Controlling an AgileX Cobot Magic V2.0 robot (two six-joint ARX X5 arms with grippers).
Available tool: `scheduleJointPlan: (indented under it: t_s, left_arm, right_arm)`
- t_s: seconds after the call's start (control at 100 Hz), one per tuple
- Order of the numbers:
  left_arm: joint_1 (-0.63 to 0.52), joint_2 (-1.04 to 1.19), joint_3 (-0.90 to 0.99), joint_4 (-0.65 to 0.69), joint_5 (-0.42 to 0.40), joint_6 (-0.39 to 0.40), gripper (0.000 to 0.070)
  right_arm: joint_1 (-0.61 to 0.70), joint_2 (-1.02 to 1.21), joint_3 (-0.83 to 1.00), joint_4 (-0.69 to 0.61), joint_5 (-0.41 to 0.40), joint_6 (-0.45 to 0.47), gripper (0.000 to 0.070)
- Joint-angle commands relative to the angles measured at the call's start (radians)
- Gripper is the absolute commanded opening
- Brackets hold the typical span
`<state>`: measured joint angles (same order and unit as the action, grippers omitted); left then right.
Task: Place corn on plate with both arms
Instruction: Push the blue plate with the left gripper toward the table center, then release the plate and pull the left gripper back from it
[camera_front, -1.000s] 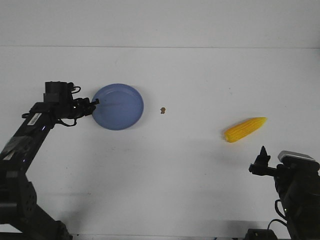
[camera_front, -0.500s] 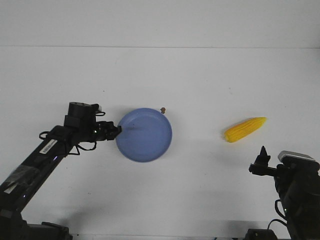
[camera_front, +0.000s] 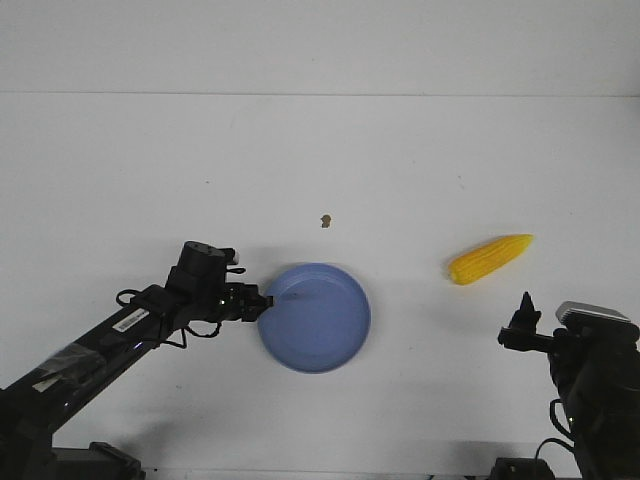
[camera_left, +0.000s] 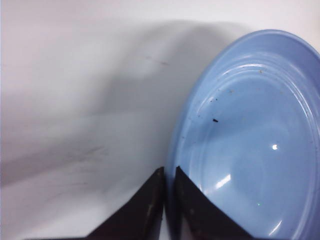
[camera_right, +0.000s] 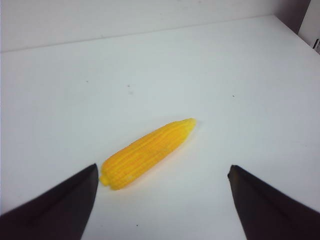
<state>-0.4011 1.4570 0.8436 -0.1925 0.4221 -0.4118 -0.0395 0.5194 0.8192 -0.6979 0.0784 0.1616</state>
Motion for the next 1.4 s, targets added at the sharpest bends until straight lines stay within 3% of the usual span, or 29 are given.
scheduleJointPlan:
  t_s: [0.0, 0.43, 0.89, 1.02, 1.11, 1.22, 1.28, 1.39]
  left_arm:
    - [-0.008, 0.006, 0.003, 0.007, 0.004, -0.012, 0.0004]
    - [-0.028, 0.021, -0.025, 0.014, -0.037, -0.008, 0.0006]
    - [-0.049, 0.021, -0.026, 0.008, -0.041, 0.002, 0.0072]
    - [-0.050, 0.021, -0.026, 0.009, -0.041, 0.002, 0.0252]
    - [-0.049, 0.021, -0.026, 0.017, -0.042, 0.006, 0.0416]
    - [-0.035, 0.015, -0.026, 0.020, -0.067, 0.022, 0.0551]
    - [-0.019, 0.003, -0.025, 0.020, -0.068, 0.045, 0.0600]
    - [0.018, -0.042, -0.025, 0.018, -0.089, 0.105, 0.0604]
  right_arm:
    - [0.001, 0.003, 0.016, 0.013, -0.002, 0.007, 0.0551]
    - [0.001, 0.003, 0.016, 0.013, -0.001, 0.007, 0.0551]
    - [0.001, 0.003, 0.016, 0.016, -0.001, 0.007, 0.0551]
    - [0.001, 0.003, 0.016, 0.017, 0.000, 0.007, 0.0551]
    - [0.001, 0.003, 0.016, 0.017, -0.001, 0.007, 0.0551]
    - [0.001, 0.003, 0.016, 0.016, 0.000, 0.007, 0.0551]
    - [0.001, 0.003, 0.016, 0.017, 0.000, 0.007, 0.0551]
    - [0.001, 0.003, 0.016, 0.018, 0.000, 0.007, 0.0551]
